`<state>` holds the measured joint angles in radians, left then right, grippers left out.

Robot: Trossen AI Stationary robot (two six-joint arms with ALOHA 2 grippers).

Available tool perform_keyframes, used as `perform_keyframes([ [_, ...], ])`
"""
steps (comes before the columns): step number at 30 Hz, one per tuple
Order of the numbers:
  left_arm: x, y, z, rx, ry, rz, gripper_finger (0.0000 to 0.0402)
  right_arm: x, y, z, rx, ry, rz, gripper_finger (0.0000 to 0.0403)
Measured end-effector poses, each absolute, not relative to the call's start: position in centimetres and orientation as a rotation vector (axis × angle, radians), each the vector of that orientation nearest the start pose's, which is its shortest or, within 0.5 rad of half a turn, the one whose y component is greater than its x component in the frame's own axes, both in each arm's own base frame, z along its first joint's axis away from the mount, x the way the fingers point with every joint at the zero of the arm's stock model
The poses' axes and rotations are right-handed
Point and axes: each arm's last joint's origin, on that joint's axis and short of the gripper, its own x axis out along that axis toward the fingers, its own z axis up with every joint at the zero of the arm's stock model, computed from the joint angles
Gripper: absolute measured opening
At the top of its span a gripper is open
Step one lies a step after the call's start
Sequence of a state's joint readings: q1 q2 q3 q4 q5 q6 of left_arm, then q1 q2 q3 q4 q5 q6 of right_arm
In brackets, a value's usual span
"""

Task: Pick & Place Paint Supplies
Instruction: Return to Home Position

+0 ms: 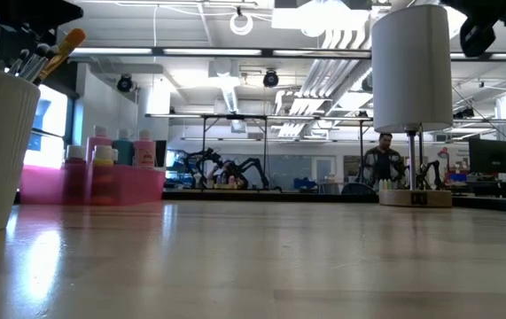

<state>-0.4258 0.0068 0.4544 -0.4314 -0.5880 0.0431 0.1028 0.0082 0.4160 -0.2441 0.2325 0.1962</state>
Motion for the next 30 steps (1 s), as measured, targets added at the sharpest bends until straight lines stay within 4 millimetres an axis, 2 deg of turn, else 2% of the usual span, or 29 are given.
perform_keyframes([
  [7, 6.3, -1.3, 23.9, 0.043, -0.003, 0.104, 0.0, 7.7, 0.2, 23.4, 0.206, -0.188, -0.082, 0.0002],
  [18, 8.6, -2.3, 18.5, 0.051, 0.019, 0.08, 0.0, 9.4, 0.5, 18.6, 0.201, -0.107, -0.061, 0.0002],
  [21, 8.9, -2.5, 17.8, 0.035, -0.028, 0.069, 0.0, 9.7, 0.6, 17.4, 0.196, -0.092, -0.037, 0.0002],
  [30, 9.0, -2.8, 17.7, 0.085, -0.034, 0.002, 0.0, 9.7, 1.0, 17.1, 0.125, -0.048, 0.09, 0.0002],
])
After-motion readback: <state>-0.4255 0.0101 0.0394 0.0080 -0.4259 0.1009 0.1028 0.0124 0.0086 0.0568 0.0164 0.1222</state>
